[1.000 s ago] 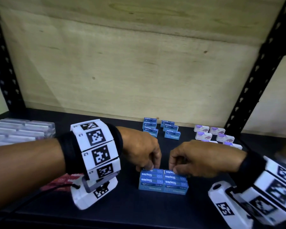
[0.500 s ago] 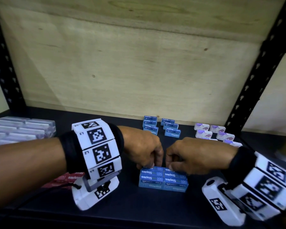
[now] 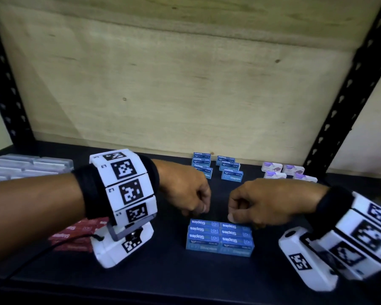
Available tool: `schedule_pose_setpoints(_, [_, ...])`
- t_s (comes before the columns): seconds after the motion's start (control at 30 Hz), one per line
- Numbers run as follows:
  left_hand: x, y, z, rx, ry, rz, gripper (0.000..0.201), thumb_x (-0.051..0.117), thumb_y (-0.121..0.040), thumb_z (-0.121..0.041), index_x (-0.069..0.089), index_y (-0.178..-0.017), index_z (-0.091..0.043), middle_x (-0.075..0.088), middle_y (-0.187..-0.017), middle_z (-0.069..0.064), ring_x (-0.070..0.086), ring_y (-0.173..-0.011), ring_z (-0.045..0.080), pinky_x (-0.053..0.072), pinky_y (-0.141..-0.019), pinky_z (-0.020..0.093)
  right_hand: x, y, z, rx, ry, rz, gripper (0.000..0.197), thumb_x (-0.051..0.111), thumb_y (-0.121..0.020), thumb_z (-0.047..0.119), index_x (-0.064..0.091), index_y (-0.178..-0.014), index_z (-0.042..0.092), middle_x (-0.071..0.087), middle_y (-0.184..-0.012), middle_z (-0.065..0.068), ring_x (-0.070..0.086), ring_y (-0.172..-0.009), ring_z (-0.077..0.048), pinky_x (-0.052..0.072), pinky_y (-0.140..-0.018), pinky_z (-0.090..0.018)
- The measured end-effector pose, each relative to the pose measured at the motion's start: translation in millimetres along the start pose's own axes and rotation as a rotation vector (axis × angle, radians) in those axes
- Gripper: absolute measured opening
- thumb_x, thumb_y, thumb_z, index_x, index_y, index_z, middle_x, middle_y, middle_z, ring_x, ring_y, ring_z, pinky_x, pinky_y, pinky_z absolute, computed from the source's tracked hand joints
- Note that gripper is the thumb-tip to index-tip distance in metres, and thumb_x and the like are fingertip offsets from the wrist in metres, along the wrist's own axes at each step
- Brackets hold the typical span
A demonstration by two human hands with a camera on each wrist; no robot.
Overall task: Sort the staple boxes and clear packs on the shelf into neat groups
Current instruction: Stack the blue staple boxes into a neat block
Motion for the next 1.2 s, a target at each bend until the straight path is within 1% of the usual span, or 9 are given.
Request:
schedule_pose_setpoints(0.17, [-41.7,-17.9,12.0,-0.050,-0.189,-0.201,0.024,0.057,-0.095,-0.030,0.067,-0.116,-0.024,0.064,-0.100,-0.010,0.054,-0.088,0.007,0.040,-0.078,0.020,-35.4,-22.9,-34.1,0.072,0.014,-0.174,0.015,0.062,-0.090,0.047,0.063,-0.091,0.032,0.067,-0.089,0.013,0.063,-0.086,-0.011,0.052,-0.086,-0.033])
schedule_pose_setpoints(0.3, [-67.4,-36.1,27.6,-0.102,-0.265,-0.294,0.030,0.060,-0.094,-0.032,0.062,-0.123,-0.023,0.064,-0.111,-0.003,0.049,-0.089,0.010,0.038,-0.079,0.023,-55.3,-39.5,-53.4,0.132,0.046,-0.225,0.017,0.068,-0.089,0.040,0.063,-0.101,0.031,0.062,-0.093,0.013,0.059,-0.088,-0.013,0.045,-0.080,-0.027])
schedule_pose_setpoints(0.43, [-74.6,-54.5,37.3,-0.151,-0.348,-0.281,0.037,0.064,-0.092,-0.033,0.059,-0.128,-0.025,0.062,-0.119,0.000,0.054,-0.104,0.018,0.037,-0.078,0.026,-63.8,-56.9,-66.6,0.194,0.063,-0.221,0.019,0.072,-0.087,0.036,0.061,-0.102,0.030,0.063,-0.101,0.007,0.057,-0.090,-0.015,0.041,-0.079,-0.026])
schedule_pose_setpoints(0.57, [-72.9,-70.7,41.0,-0.189,-0.408,-0.225,0.040,0.069,-0.089,-0.033,0.060,-0.126,-0.023,0.060,-0.119,0.003,0.049,-0.092,0.018,0.038,-0.074,0.027,-65.6,-70.8,-73.3,0.240,0.109,-0.184,0.025,0.073,-0.087,0.031,0.064,-0.110,0.024,0.063,-0.106,0.004,0.056,-0.092,-0.017,0.041,-0.079,-0.026])
schedule_pose_setpoints(0.67, [-70.5,-80.3,41.9,-0.196,-0.426,-0.195,0.038,0.071,-0.088,-0.032,0.063,-0.123,-0.020,0.063,-0.119,0.005,0.056,-0.095,0.021,0.041,-0.073,0.028,-63.4,-77.5,-73.0,0.245,0.104,-0.132,0.026,0.073,-0.088,0.029,0.069,-0.110,0.017,0.070,-0.109,-0.002,0.063,-0.097,-0.022,0.046,-0.082,-0.030])
schedule_pose_setpoints(0.77, [-67.6,-85.9,40.3,-0.198,-0.449,-0.185,0.036,0.069,-0.090,-0.030,0.064,-0.123,-0.018,0.063,-0.120,0.005,0.055,-0.091,0.021,0.040,-0.072,0.027,-59.5,-83.8,-71.5,0.229,0.122,-0.100,0.024,0.069,-0.090,0.028,0.070,-0.110,0.014,0.070,-0.094,0.002,0.062,-0.081,-0.015,0.046,-0.071,-0.026])
schedule_pose_setpoints(0.87, [-66.0,-90.1,36.7,-0.196,-0.485,-0.183,0.034,0.066,-0.092,-0.028,0.064,-0.123,-0.015,0.064,-0.121,0.007,0.053,-0.087,0.022,0.039,-0.070,0.028,-57.2,-88.6,-71.4,0.216,0.114,-0.103,0.021,0.066,-0.093,0.024,0.069,-0.108,0.011,0.057,-0.072,0.009,0.051,-0.065,-0.009,0.038,-0.059,-0.019])
schedule_pose_setpoints(0.97, [-66.2,-88.2,35.1,-0.196,-0.493,-0.181,0.035,0.065,-0.093,-0.030,0.064,-0.124,-0.015,0.063,-0.122,0.006,0.059,-0.099,0.024,0.041,-0.072,0.030,-57.7,-87.1,-68.9,0.203,0.134,-0.112,0.020,0.066,-0.093,0.026,0.069,-0.106,0.012,0.057,-0.073,0.008,0.054,-0.073,-0.013,0.040,-0.062,-0.023])
schedule_pose_setpoints(1.2, [-58.3,-65.3,31.9,-0.172,-0.549,-0.149,0.028,0.061,-0.092,-0.040,0.066,-0.115,-0.024,0.063,-0.112,-0.003,0.053,-0.087,0.018,0.039,-0.067,0.028,-48.7,-67.8,-59.2,0.140,0.087,-0.102,0.007,0.068,-0.090,0.030,0.068,-0.094,0.023,0.066,-0.076,0.010,0.064,-0.076,-0.012,0.050,-0.078,-0.028])
Point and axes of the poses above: each hand's wrist, its own y-axis away from the middle knuckle, its own x-axis out of the palm, z = x × y, the point moved 8 cm from there along -y, towards the middle knuckle
